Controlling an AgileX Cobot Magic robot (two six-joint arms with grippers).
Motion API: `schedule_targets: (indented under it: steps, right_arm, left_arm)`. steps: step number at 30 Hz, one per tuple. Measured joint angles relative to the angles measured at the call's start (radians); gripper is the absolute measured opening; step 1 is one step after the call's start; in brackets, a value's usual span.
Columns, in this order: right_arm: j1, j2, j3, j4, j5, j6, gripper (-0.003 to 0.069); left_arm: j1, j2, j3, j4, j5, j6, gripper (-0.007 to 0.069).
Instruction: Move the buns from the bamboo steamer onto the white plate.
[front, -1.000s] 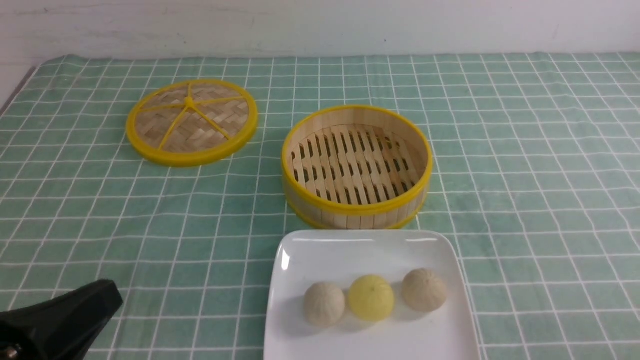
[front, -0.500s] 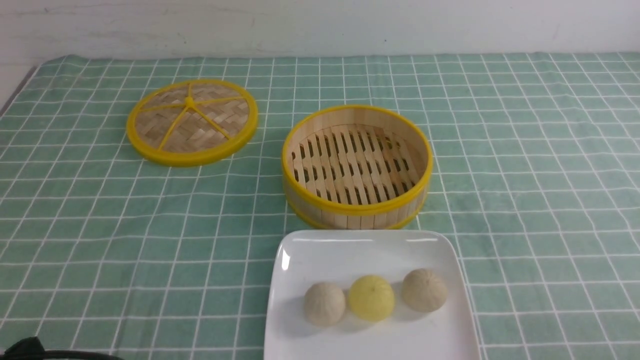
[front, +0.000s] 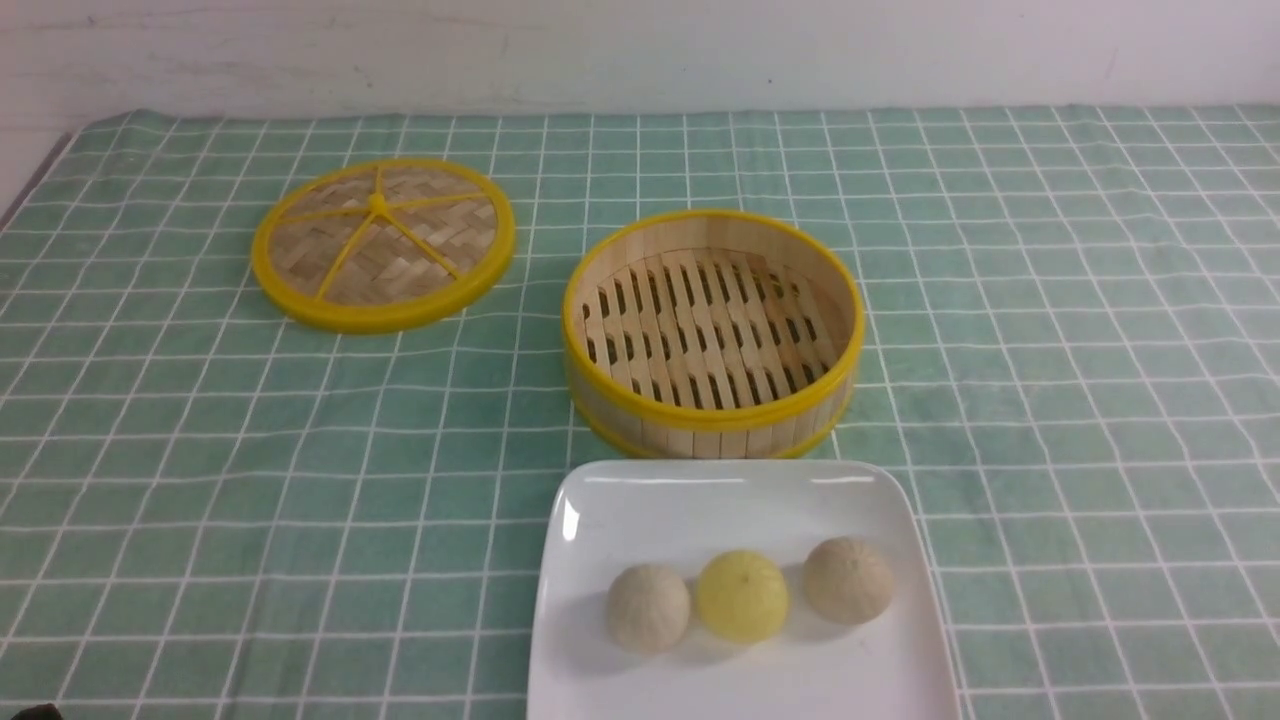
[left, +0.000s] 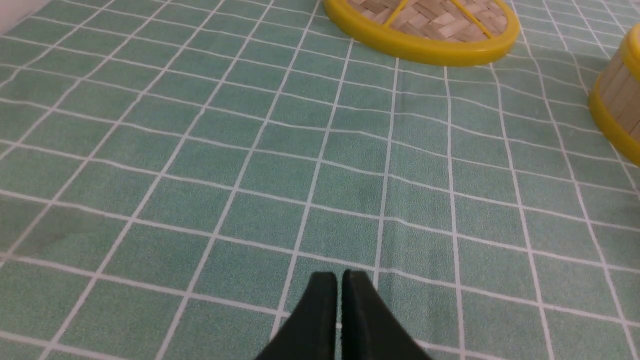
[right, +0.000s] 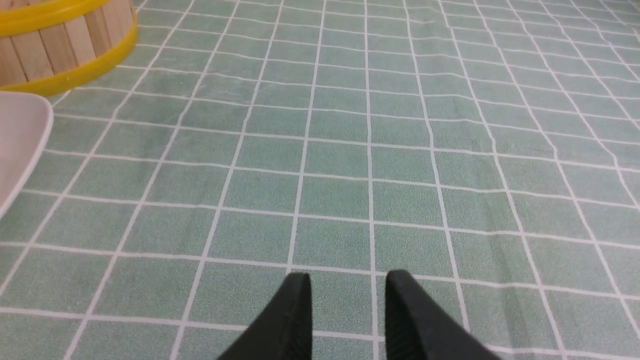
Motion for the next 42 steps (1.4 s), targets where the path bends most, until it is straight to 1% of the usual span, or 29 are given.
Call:
schedule_targets:
  steps: [6,12,42]
  right_arm:
    - [0.000,0.000,0.000,0.000,0.000,0.000,0.0236]
    - [0.000,0.000,0.000,0.000,0.000,0.000,0.0236]
    - [0.000,0.000,0.000,0.000,0.000,0.000,0.0237]
  left_arm:
    - [-0.007,0.000,0.000,-0.005,0.001,0.000,0.0051]
    - [-0.057,-0.001,0.000,-0.005,0.001,0.000,0.0055]
    - [-0.059,-0.001,0.000,-0.005,0.001,0.000,0.0086]
